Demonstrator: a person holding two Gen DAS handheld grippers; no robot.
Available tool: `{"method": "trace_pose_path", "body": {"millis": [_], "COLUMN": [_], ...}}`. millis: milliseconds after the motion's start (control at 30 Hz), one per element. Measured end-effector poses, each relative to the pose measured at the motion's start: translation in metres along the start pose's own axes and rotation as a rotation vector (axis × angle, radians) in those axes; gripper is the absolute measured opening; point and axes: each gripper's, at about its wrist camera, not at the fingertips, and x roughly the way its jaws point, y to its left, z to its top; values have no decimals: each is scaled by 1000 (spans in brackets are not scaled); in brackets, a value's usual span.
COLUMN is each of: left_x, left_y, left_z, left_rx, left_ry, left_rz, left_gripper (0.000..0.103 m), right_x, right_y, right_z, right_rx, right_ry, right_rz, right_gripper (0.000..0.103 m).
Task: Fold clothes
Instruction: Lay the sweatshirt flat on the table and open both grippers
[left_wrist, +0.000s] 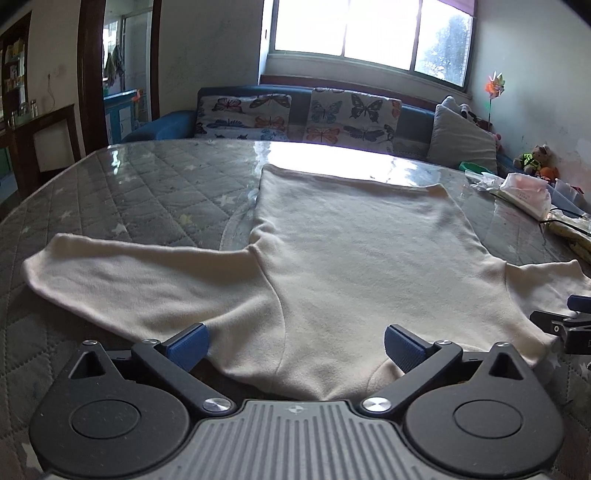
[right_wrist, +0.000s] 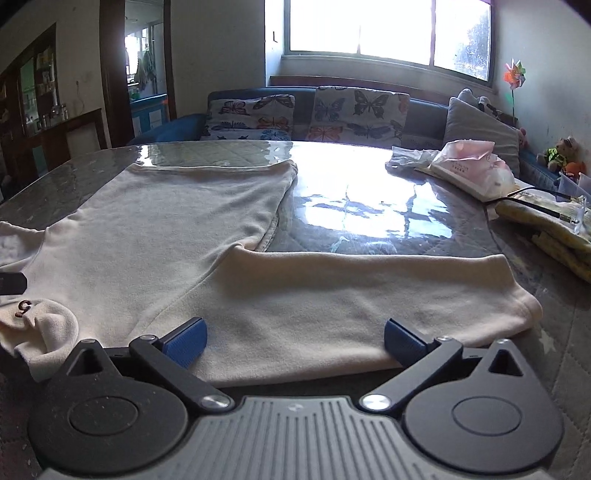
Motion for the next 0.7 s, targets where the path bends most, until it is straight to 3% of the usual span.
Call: {"method": "trace_pose_path", "body": {"millis": [700], "left_x": [2], "left_y": [-2], "left_z": [4], "left_rx": [-37], "left_ry": [68], "left_rz": [27], "left_gripper": [103], "right_x": [1], "right_y": [-1], "right_z": [0], "right_rx": [4], "right_ry": [3], "right_rz": [6], "right_gripper": [103]}}
